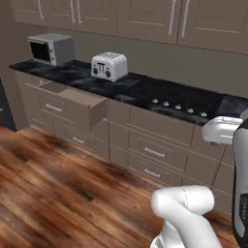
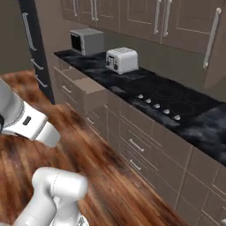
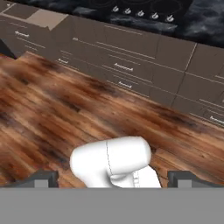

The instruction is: Organize the utensils by type. Pick up the wooden spoons from the counter and place them in the open cabinet. Then pick up the metallic utensils from the counter and place them in the open drawer.

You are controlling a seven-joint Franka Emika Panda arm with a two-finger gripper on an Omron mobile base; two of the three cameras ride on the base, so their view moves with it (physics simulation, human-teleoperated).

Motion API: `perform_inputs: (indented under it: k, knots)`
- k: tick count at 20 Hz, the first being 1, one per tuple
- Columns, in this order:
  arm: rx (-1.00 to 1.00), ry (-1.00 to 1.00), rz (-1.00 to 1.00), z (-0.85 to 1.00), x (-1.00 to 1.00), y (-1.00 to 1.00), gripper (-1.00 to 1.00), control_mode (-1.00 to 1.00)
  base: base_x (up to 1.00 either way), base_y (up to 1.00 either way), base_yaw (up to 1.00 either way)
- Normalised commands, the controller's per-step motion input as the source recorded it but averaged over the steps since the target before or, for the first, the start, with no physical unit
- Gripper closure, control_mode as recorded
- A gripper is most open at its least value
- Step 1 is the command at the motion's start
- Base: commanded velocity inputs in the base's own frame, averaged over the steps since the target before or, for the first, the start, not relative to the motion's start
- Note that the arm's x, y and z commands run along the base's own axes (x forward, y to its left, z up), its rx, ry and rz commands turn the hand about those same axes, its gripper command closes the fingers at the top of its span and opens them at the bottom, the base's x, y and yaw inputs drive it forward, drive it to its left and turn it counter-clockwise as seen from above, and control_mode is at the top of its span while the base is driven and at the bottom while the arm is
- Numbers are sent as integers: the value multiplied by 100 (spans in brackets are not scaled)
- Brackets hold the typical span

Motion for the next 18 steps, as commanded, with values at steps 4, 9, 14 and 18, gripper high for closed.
perform_inputs:
  k: [4,9,14,18]
  knots:
    - [0,0,0,0,0,0,-100,100,-40,51,98]
    - [0,0,0,0,0,0,-100,100,-38,52,98]
    - [0,0,0,0,0,0,-100,100,14,61,83]
    - [0,0,0,0,0,0,-100,100,94,32,30]
